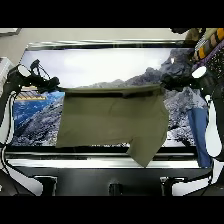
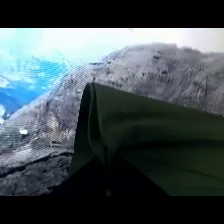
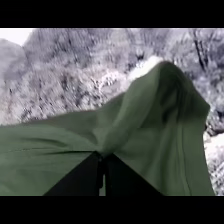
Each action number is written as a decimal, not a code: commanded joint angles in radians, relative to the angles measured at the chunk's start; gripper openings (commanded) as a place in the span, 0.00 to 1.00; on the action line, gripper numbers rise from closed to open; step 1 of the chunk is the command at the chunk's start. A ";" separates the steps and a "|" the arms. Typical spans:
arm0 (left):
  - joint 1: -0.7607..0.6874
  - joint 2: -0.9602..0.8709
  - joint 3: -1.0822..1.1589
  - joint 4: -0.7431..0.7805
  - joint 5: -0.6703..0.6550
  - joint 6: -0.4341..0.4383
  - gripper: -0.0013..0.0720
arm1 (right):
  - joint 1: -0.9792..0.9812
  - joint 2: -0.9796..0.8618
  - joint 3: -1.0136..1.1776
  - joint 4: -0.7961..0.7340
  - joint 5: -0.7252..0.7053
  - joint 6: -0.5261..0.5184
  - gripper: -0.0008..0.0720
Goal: Fold the clothes and pants, and hang the long-sleeved shirts on hangers.
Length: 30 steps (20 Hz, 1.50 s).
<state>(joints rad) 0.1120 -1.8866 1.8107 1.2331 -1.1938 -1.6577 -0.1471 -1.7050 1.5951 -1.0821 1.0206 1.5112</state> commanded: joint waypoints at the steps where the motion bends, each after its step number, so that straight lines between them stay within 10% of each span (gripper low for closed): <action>1: -0.002 -0.015 0.009 -0.001 -0.214 -0.002 0.03 | 0.001 -0.001 0.001 -0.074 0.145 0.028 0.05; 9: -0.046 -0.021 -0.023 -0.002 -0.407 -0.073 0.03 | 0.001 -0.003 -0.002 -0.169 0.295 0.087 0.05; 22: -0.063 -0.072 -0.143 -0.001 -0.351 -0.071 0.04 | 0.001 -0.085 -0.020 -0.222 0.364 0.090 0.09; 26: -0.048 -0.060 -0.121 0.000 -0.350 -0.069 0.43 | 0.000 -0.075 -0.018 -0.206 0.343 0.072 0.55; 30: 0.022 0.056 -0.080 0.029 -0.365 0.000 0.56 | -0.052 0.071 -0.029 -0.172 0.373 -0.032 0.59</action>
<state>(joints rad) 0.0944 -1.8965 1.7115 1.2396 -1.5528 -1.7008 -0.1623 -1.7142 1.5749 -1.2938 1.3777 1.5429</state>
